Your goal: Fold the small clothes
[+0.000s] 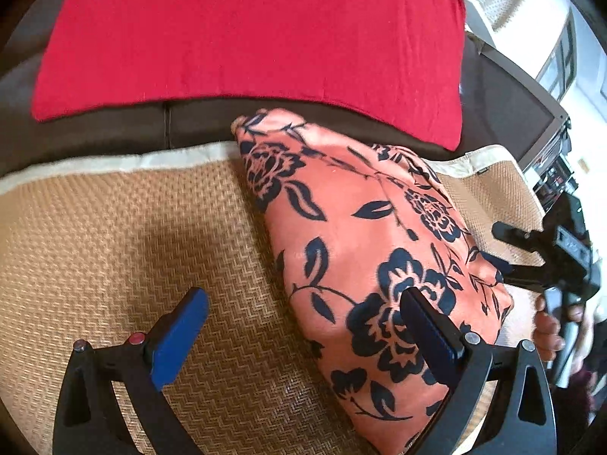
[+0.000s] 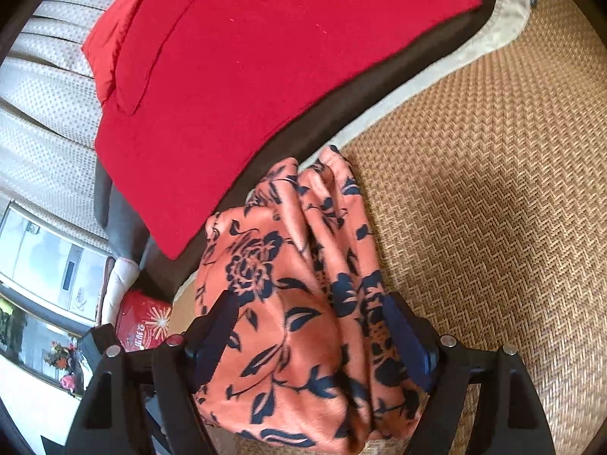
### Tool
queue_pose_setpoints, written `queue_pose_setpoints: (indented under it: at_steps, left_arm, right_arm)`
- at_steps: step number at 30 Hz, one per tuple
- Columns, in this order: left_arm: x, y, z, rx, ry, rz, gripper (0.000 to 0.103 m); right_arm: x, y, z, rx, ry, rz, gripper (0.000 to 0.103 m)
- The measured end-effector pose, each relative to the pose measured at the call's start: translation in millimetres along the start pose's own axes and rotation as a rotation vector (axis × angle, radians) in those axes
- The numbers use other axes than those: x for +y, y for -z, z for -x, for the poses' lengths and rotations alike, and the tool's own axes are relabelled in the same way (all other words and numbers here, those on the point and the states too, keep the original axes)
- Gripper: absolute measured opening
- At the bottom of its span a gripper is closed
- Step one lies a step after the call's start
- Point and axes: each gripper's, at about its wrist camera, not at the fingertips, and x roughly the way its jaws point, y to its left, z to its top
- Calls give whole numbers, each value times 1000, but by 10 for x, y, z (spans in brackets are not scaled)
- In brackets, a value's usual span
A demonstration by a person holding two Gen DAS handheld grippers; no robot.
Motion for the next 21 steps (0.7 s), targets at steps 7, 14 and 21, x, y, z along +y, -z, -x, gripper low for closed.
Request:
queue_pose_setpoints:
  at_steps: [7,14,21]
  left_arm:
    - [71,3,-139,52,26,57,101]
    - [-224,-10,-194,27,-3,-11,101]
    - [-413,-9,-239,-7,-79,-43,101]
  right_arm:
    - [-101,-3,-273,29,6,2,82]
    - [103,89,-451,36,-45,64,83]
    - [243,178,-583,9,-34,130,81]
